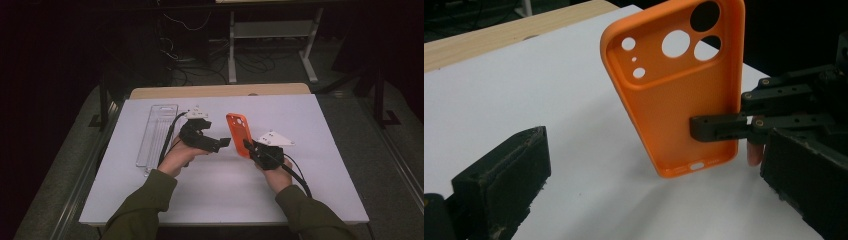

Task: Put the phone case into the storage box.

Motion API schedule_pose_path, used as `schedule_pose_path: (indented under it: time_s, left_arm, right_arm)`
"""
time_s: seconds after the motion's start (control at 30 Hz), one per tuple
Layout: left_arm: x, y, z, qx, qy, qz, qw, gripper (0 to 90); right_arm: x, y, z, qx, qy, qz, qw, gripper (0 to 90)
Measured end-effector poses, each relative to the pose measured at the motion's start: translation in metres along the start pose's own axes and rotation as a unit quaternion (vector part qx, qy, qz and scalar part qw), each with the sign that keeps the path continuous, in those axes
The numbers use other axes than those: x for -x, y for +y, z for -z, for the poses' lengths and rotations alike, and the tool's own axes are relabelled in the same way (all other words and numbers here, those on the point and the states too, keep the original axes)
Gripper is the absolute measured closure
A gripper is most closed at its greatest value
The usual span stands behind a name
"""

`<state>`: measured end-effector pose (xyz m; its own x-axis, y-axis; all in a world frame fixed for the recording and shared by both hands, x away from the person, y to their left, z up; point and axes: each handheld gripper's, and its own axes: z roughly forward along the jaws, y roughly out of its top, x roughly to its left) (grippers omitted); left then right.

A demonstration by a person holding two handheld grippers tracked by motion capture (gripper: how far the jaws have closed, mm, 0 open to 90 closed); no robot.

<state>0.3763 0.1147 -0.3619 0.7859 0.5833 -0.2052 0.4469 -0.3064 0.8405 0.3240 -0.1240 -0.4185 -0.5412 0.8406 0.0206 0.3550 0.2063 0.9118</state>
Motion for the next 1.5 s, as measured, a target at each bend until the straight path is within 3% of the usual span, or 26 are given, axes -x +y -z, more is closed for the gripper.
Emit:
schedule_pose_path:
  time_s: [0.17, 0.23, 0.5, 1.17, 1.5]
  left_arm:
    - [0.001, 0.003, -0.003, 0.002, 0.002, -0.001, 1.0, 0.0]
    - [0.001, 0.004, -0.004, 0.003, 0.003, 0.0, 1.0, 0.0]
    - [0.004, 0.007, -0.011, 0.016, 0.003, 0.014, 0.9998, 0.0]
    - [0.01, 0.015, -0.029, 0.024, 0.005, 0.009, 0.9997, 0.0]
    - [0.014, 0.017, -0.037, 0.033, 0.006, 0.017, 0.9993, 0.0]
  right_arm:
    - [0.0, 0.0, -0.001, 0.002, -0.003, 0.01, 0.9999, 80.8]
    - [-0.003, 0.0, -0.001, -0.003, -0.003, 0.001, 1.0, 80.8]
    - [-0.004, 0.0, 0.0, -0.003, -0.003, 0.008, 1.0, 80.7]
    - [-0.011, 0.001, 0.0, -0.001, 0.003, 0.009, 1.0, 80.7]
    - [-0.013, 0.001, 0.0, -0.003, 0.007, 0.011, 0.9999, 80.7]
